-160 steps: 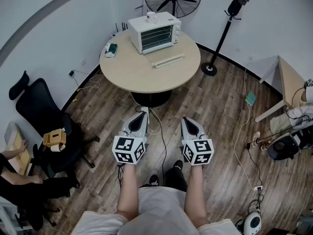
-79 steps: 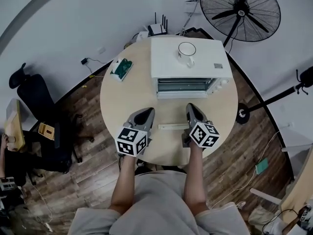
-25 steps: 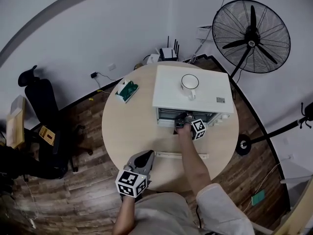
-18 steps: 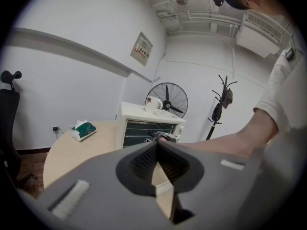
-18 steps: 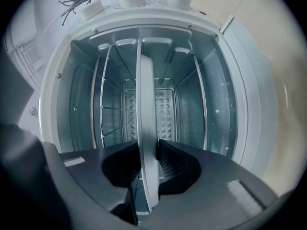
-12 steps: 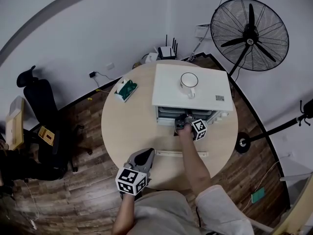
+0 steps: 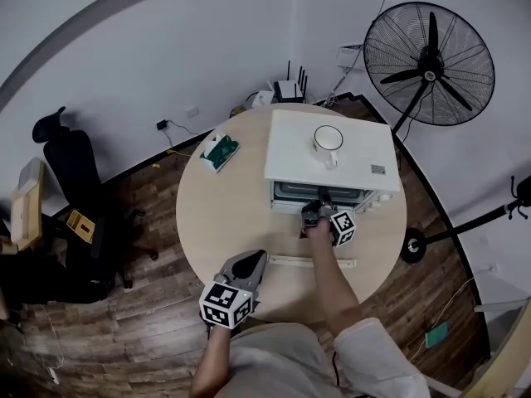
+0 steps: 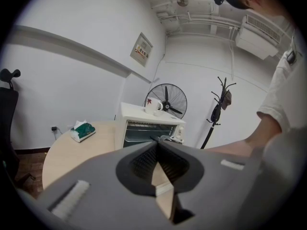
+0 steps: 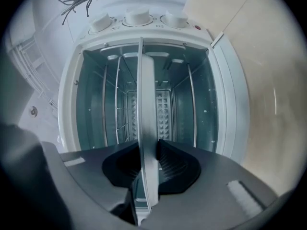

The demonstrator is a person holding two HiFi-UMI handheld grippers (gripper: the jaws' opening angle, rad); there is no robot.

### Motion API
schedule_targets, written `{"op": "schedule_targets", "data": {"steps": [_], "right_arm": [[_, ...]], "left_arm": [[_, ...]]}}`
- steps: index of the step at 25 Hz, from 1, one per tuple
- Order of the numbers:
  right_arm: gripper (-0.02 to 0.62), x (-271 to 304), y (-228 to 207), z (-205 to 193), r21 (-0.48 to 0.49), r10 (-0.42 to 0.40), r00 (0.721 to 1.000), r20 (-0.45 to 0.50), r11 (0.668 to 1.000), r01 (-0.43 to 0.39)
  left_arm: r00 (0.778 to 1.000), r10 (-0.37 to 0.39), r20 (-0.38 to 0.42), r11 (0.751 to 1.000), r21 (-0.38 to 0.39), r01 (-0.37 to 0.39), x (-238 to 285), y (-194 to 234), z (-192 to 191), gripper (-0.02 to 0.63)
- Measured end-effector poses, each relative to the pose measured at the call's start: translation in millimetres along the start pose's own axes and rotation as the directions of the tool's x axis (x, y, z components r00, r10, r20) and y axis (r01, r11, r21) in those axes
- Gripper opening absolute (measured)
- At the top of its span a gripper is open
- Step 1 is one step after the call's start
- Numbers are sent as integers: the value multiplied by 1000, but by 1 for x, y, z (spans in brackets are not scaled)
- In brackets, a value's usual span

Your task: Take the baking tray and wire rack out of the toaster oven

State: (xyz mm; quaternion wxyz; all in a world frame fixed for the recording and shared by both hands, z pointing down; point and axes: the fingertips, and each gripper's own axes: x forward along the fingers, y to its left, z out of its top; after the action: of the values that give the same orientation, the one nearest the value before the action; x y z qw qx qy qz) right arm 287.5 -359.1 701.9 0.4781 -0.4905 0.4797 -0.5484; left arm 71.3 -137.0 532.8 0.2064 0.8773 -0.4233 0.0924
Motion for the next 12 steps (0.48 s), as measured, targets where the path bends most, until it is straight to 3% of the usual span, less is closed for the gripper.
{"op": "schedule_targets", "data": {"steps": [12], "right_arm": [[72,-23,-4,-5,-6,6,1000,-12,1000,-6]], "left_arm": [[1000,4,8,1000,-14,-4,-1,1,-1,55]]}}
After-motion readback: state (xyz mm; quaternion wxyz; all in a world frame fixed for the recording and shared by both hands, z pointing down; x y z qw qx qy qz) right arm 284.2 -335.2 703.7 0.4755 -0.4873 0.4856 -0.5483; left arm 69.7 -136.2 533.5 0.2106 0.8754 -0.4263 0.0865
